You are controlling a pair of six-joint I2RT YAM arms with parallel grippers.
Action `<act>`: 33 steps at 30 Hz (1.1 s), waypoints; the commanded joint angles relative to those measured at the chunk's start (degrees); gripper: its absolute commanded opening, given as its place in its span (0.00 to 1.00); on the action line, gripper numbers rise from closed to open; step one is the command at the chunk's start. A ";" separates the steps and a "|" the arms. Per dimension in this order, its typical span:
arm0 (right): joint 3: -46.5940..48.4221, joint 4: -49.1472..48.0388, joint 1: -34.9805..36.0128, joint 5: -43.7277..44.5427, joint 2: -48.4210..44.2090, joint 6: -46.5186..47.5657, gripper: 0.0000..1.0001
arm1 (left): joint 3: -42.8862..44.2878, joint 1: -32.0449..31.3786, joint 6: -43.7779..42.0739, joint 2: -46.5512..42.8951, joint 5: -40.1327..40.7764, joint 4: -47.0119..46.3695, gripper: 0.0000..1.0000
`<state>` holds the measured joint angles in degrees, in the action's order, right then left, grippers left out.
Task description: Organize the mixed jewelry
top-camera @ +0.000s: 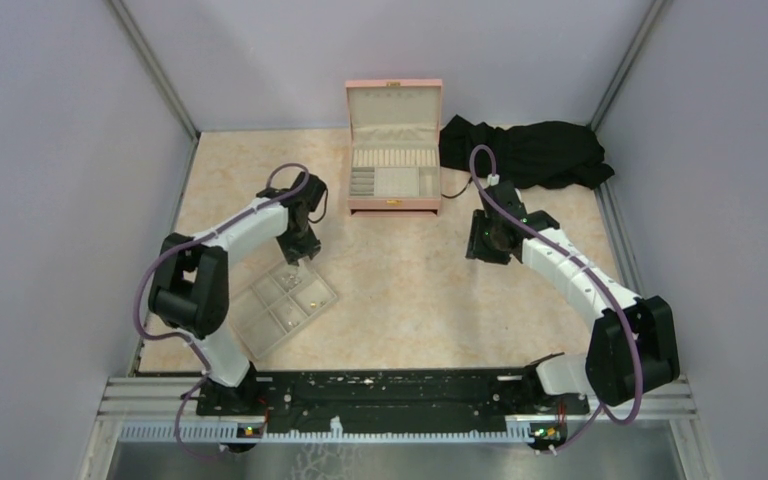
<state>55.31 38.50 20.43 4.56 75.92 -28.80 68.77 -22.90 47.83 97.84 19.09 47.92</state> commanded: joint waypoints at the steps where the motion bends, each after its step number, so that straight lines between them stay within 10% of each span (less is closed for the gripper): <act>1: 2.62 -0.54 -0.39 1.79 -1.79 1.23 0.42 | 2.34 1.02 -4.62 3.80 -3.12 -3.69 0.42; 14: 2.19 -0.71 -0.43 2.55 -1.91 0.54 0.42 | 2.45 -5.35 -7.92 3.26 -9.97 -5.67 0.00; 33: 4.63 4.30 -17.18 -2.52 -9.30 3.43 0.42 | 15.57 -39.09 -29.83 14.26 -25.00 -13.46 0.00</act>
<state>57.58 41.36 4.82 3.07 68.82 -27.14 78.59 -58.13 25.71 108.40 0.12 37.28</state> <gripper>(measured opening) 0.421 0.016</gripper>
